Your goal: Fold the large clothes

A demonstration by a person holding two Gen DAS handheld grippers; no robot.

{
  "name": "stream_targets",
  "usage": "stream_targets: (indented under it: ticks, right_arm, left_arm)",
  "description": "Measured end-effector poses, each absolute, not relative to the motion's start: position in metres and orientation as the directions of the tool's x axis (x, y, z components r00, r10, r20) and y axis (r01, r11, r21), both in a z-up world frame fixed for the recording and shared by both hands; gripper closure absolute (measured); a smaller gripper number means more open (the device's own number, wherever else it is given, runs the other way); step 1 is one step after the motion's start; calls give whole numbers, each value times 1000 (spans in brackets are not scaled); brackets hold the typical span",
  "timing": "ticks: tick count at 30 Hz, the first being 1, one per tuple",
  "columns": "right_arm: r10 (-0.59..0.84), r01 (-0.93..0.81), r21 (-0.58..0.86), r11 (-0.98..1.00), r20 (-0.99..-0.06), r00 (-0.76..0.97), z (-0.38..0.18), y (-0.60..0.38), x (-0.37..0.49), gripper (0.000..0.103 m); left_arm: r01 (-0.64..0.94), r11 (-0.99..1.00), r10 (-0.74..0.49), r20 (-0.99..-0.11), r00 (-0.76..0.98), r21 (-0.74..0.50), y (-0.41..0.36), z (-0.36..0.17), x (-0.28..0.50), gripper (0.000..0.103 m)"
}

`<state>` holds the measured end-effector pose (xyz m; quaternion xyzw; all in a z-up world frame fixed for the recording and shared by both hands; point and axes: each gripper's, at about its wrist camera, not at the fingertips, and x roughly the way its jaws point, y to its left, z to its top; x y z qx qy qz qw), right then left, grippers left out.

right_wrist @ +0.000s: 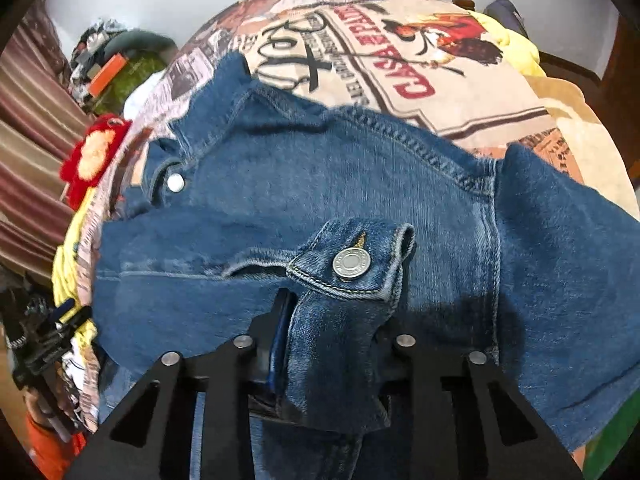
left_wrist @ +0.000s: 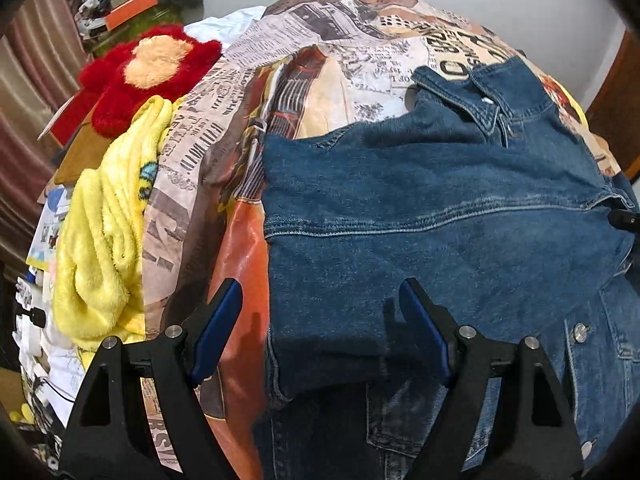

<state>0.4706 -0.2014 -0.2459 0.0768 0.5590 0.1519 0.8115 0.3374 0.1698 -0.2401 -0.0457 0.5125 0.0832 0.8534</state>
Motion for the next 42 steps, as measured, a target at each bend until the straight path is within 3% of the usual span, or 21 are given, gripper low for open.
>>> stream_targets:
  ticks: [10,15,23,28,32,37,42]
  right_arm:
    - [357,-293,230,928,-778,518,-157,-197,455,77]
    - [360,-291,232,928,-759,543,-136,-216,452,77]
    - [238,-226,152,962,-871,429,-207,-241,452,77]
    - [223,-189,164,968,-906,359,-244,-252,451,76]
    - [185,-237,100,966,-911,369,-250,-247,445,68]
    - [43,-286,-96,953,-895,444,-249,-234,432,40]
    - [41,-281,-98,955,-892,450,-245,-239,426,39]
  left_arm:
    - [-218,976,128,-844,521,13,179,-200,340,23]
    - [-192,980,54,-843,535,-59,170,-195,345,23]
    - [-93,992,-32,-887,460,-84,125,-236,357,23]
    - [-56,997,-22,-910,415,-50,109,-260,355,21]
    - [-63,997,-9,-901,433,-41,111,-264,350,15]
    - [-54,998,-3,-890,456,-30,110,-270,344,14]
    - [-59,998,20,-896,444,-6,106,-267,345,14]
